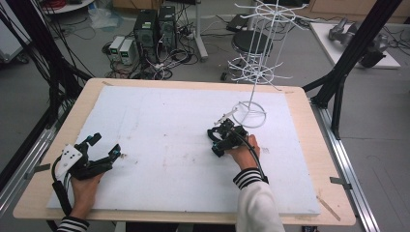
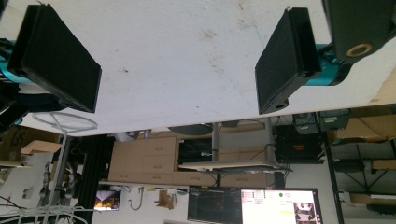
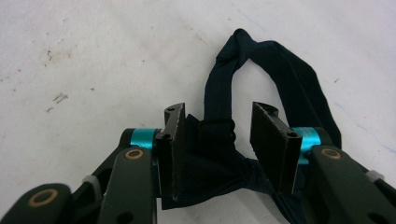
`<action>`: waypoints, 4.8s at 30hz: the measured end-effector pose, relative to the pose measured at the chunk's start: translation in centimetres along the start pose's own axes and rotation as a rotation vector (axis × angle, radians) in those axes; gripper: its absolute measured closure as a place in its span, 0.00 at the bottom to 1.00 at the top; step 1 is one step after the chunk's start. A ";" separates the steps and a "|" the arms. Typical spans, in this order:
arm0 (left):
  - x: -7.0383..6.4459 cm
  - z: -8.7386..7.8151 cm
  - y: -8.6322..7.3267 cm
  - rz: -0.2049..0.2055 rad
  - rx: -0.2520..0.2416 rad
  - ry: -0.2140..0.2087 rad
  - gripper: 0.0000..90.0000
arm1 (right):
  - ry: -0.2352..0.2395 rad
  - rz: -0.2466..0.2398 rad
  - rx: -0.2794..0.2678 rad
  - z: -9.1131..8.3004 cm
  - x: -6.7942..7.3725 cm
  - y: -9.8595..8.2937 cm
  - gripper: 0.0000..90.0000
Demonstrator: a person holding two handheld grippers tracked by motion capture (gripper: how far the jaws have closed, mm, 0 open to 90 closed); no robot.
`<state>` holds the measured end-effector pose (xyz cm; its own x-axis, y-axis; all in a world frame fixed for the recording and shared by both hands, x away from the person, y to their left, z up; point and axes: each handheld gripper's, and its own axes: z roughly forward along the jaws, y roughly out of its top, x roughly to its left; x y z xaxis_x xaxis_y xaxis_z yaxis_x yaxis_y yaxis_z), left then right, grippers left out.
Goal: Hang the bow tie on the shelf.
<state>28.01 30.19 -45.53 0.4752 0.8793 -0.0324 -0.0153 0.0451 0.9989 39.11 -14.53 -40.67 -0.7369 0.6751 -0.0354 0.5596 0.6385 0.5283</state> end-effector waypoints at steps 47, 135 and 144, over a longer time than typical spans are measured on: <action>0.0 0.0 0.0 0.003 0.002 0.000 0.17 | -0.119 -0.019 -0.197 -1.9 1.2 0.4 0.94; -0.1 0.0 0.0 0.013 0.003 -0.001 0.17 | -0.424 0.056 -0.778 -15.2 -0.1 -3.6 0.94; -0.1 0.0 0.0 0.014 0.005 -0.001 0.17 | -0.441 0.074 -0.750 -14.3 -1.0 -3.1 0.94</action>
<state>27.97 30.07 -45.52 0.4762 0.8791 -0.0189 -0.0177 0.0311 0.9994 32.66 -22.48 -30.11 -0.4071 0.8860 -0.2219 0.0886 0.2801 0.9559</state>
